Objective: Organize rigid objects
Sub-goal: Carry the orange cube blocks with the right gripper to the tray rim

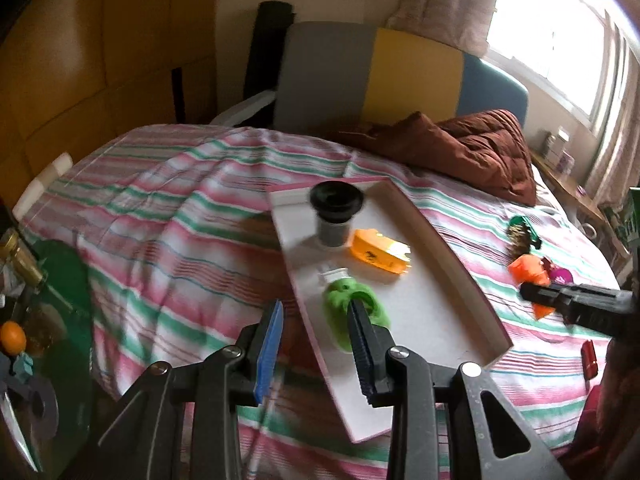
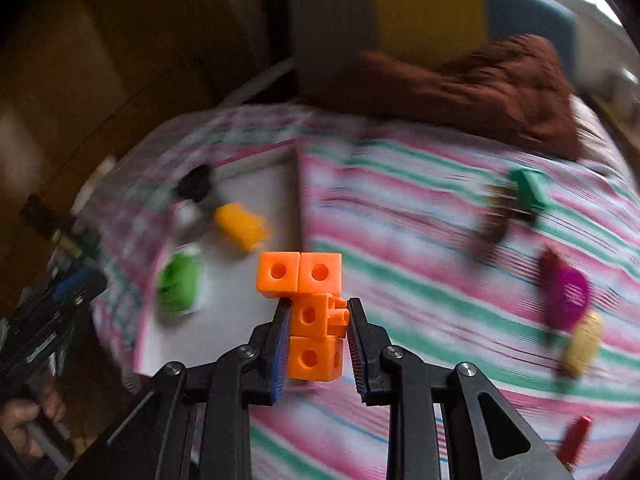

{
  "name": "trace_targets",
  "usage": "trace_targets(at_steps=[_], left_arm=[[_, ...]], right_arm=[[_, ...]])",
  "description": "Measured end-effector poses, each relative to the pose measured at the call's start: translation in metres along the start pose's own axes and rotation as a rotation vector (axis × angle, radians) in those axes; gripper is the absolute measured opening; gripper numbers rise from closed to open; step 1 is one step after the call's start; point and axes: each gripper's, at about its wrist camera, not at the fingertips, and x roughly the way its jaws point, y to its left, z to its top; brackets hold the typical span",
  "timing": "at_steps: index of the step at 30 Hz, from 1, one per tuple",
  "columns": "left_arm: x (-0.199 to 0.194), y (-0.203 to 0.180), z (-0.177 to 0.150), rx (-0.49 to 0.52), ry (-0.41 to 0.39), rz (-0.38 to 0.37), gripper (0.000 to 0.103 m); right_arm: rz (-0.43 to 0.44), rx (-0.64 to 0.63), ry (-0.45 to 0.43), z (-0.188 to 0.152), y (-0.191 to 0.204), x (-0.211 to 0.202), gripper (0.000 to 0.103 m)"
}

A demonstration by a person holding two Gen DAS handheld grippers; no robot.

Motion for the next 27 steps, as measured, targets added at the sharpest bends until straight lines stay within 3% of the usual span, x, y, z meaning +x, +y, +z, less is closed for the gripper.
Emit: trace_targets(at_steps=[7, 12, 15, 17, 18, 27], left_arm=[[0.002, 0.034, -0.004, -0.07, 0.011, 0.046, 0.033], [0.005, 0.04, -0.007, -0.082, 0.018, 0.056, 0.033], [0.006, 0.038, -0.008, -0.073, 0.022, 0.055, 0.033], [0.005, 0.037, -0.008, -0.068, 0.021, 0.054, 0.033], [0.004, 0.036, -0.008, -0.065, 0.016, 0.054, 0.033], [0.001, 0.025, -0.008, -0.034, 0.017, 0.047, 0.033]], right_arm=[[0.11, -0.189, 0.161, -0.009, 0.083, 0.059, 0.027], [0.171, -0.251, 0.26, -0.031, 0.118, 0.09, 0.028], [0.192, -0.25, 0.248, -0.033, 0.127, 0.093, 0.031], [0.204, -0.24, 0.242, -0.034, 0.127, 0.091, 0.044], [0.201, -0.24, 0.235, -0.035, 0.128, 0.086, 0.045], [0.182, -0.154, 0.135, -0.029, 0.105, 0.05, 0.051]])
